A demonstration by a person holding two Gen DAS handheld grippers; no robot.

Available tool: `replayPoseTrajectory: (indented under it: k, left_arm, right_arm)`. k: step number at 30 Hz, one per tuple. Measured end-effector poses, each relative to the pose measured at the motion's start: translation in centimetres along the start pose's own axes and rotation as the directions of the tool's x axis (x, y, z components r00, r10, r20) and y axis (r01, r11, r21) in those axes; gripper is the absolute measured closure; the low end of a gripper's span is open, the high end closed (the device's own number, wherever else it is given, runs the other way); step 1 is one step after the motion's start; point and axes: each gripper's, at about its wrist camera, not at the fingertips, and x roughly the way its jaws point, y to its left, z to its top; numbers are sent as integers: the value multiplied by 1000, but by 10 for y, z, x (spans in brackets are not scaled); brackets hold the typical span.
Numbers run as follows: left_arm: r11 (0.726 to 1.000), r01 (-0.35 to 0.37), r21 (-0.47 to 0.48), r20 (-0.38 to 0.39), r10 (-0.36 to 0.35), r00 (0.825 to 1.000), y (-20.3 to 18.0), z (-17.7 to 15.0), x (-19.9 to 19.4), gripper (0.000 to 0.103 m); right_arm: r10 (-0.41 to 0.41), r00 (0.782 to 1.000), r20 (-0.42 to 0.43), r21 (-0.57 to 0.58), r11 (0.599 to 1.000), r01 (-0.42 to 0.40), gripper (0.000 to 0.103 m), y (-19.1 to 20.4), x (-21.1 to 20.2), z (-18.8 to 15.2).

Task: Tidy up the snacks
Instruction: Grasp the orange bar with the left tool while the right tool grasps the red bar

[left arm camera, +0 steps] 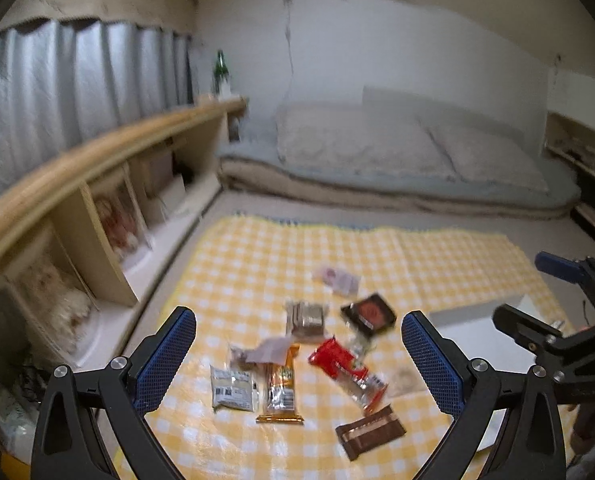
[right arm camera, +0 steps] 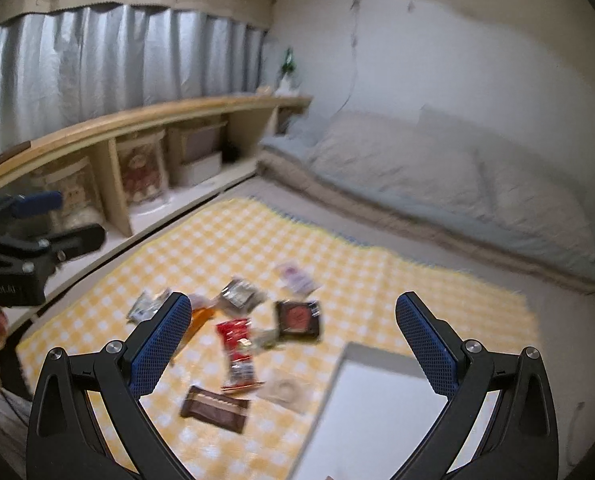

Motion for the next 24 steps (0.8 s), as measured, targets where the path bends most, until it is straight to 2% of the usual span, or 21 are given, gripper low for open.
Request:
replayPoseTrajectory:
  k: [3,6,7,9,10,12,18,21,24]
  left_arm:
    - [1000,27,-6,-99,-27,995,10,10,48,0]
    - [999,47,-22,-197,-50,979,18,14,97,1]
    - [998,48,-27,-235,-53,971,21,15,115,7]
    - [998,50,-46,-284,-61,957,29,18,141,22]
    - [997,54,-56,-314,-69,947,31,17,154,25]
    - [996,65,-65,-379,-85,921,33,14,183,25]
    - [998,57,-41,-523,-70,849,34,1,260,28]
    - [998,52,-27,-560,-58,826,35,0,287,30]
    - [999,40,-27,-577,-48,816,35,-1,306,35]
  right_arm:
    - [12,999,-36,29,1000,-11,0,-3,36,-9]
    - [60,993,-105,57,997,-54,0,-3,82,-25]
    - [83,988,-131,62,995,-75,0,-2,93,-30]
    - [135,968,-210,84,989,-120,0,1,124,-43]
    - [156,956,-247,106,985,-133,0,3,137,-50]
    - [215,930,-299,167,971,-171,1,5,161,-64]
    - [318,865,-388,237,941,-240,22,16,210,-89]
    - [329,840,-431,219,941,-256,27,25,226,-96]
    - [327,827,-457,188,945,-269,30,30,235,-98]
